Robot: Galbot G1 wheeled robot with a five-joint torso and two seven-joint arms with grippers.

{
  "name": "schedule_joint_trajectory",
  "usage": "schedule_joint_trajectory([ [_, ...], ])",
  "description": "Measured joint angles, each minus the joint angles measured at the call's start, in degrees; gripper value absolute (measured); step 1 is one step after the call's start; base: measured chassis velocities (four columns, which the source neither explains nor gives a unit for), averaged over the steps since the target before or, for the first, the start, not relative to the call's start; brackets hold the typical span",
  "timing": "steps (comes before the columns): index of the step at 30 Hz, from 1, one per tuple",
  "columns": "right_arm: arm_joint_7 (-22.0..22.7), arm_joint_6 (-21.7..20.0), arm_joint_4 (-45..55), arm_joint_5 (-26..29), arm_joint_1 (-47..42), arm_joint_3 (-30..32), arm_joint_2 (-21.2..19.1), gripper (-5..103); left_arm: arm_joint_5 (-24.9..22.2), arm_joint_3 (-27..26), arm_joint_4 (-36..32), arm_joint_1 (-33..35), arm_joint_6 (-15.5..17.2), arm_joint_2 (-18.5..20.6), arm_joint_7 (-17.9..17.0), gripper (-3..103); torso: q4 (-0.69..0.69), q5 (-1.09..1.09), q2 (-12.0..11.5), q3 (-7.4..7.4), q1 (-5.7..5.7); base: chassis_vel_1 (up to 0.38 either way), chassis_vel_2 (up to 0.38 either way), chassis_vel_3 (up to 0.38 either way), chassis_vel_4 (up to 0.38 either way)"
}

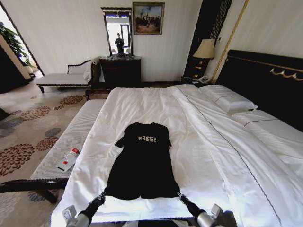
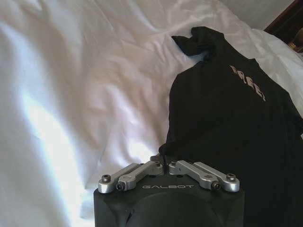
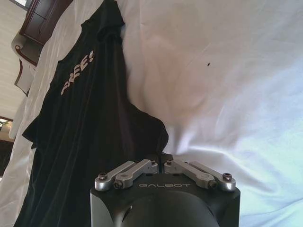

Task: Fold the clothes on the bed.

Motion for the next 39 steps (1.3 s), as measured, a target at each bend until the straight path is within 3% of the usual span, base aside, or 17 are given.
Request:
schedule_joint_trajectory([
  [9,2.54,-0.65,4.21,-2.15,-1.46,1.03,-1.19,1,0.84,-1.95,-2.94,2.36,-0.11,-2.12,-0.59,1,0.00,0.00,0.00,0.00,0.00,0.000,0.000,0.000,0.000],
  [11,4.72,-2.07,7.06,-5.41,-2.33,1.80,-2.36,1,2.38,-3.88,-4.70,4.39,-0.18,-3.25,-0.27,1,0.00,0.01,0.00,0.00,0.00,0.000,0.000,0.000,0.000],
  [15,6.60,-3.70,9.06,-5.95,-3.09,2.17,-3.40,1,3.39,-4.74,-6.56,5.59,-0.20,-4.28,-0.23,1,0.01,0.00,0.00,0.00,0.00,0.000,0.000,0.000,0.000],
  [18,9.28,-5.61,10.33,-6.70,-5.16,2.27,-4.21,1,6.95,-4.90,-8.29,8.50,-1.08,-4.88,-0.25,1,0.00,0.01,0.00,0.00,0.00,0.000,0.000,0.000,0.000],
  [28,11.85,-7.65,11.05,-10.32,-10.01,1.67,-3.30,1,10.67,-3.46,-9.13,17.26,-4.39,-5.27,0.07,1,0.00,0.00,0.00,0.00,0.00,0.000,0.000,0.000,0.000],
  [39,12.89,-8.95,11.77,-12.26,-11.15,1.79,-3.46,1,11.60,-3.01,-8.68,20.40,-6.21,-7.19,-0.51,1,0.00,0.00,0.00,0.00,-0.01,0.000,0.000,0.000,0.000],
])
